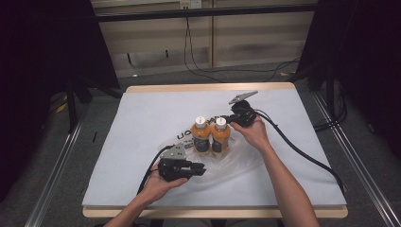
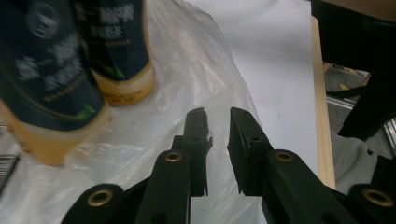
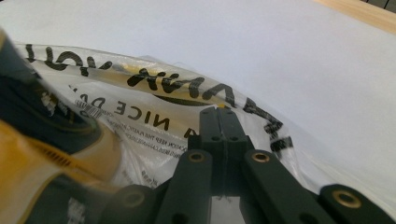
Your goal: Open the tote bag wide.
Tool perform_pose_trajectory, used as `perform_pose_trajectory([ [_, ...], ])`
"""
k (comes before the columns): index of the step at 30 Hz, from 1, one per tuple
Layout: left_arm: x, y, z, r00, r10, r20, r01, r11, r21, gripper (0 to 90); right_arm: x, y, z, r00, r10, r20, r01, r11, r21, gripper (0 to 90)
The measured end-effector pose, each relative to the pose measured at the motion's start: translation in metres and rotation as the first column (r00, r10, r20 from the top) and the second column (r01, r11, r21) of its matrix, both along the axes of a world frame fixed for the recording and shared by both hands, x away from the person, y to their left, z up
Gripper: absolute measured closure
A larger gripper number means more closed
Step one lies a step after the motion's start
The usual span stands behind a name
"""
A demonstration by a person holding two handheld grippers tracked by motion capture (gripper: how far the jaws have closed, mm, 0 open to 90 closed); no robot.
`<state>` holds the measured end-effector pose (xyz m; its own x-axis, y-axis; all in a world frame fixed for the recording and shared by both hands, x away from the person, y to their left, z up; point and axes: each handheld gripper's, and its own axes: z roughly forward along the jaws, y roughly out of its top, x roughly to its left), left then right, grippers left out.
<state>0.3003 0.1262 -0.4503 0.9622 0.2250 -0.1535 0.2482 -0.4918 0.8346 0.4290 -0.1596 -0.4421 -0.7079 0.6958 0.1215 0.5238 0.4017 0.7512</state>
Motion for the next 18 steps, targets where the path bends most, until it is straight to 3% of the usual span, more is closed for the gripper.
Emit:
perform_pose_trajectory([
  [5,0.007,0.012,0.007,0.999,0.046,0.001,-0.046,0.9981,-0.042,73.3,-0.01,-0.01,0.005,0.9998,0.008,0.016,-0.008,0.9999,0.011,90.0],
  [9,0.012,0.02,0.009,0.997,0.075,0.016,-0.075,0.9963,-0.042,69.9,-0.018,-0.018,0.008,0.9995,0.009,0.032,-0.01,0.9995,0.03,90.0],
  [11,0.013,0.022,0.011,0.9948,0.097,0.033,-0.095,0.9944,-0.047,64.6,-0.022,-0.02,0.009,0.9993,0.012,0.036,-0.013,0.9994,0.031,89.8],
  [15,0.017,0.03,0.017,0.989,0.137,0.057,-0.133,0.9891,-0.063,52.8,-0.032,-0.027,0.012,0.9984,0.001,0.057,-0.003,0.9993,0.038,81.0],
  [18,0.021,0.036,0.019,0.9821,0.183,0.043,-0.179,0.9797,-0.09,43.1,-0.042,-0.033,0.016,0.9965,-0.003,0.084,-0.001,0.9988,0.05,74.1],
])
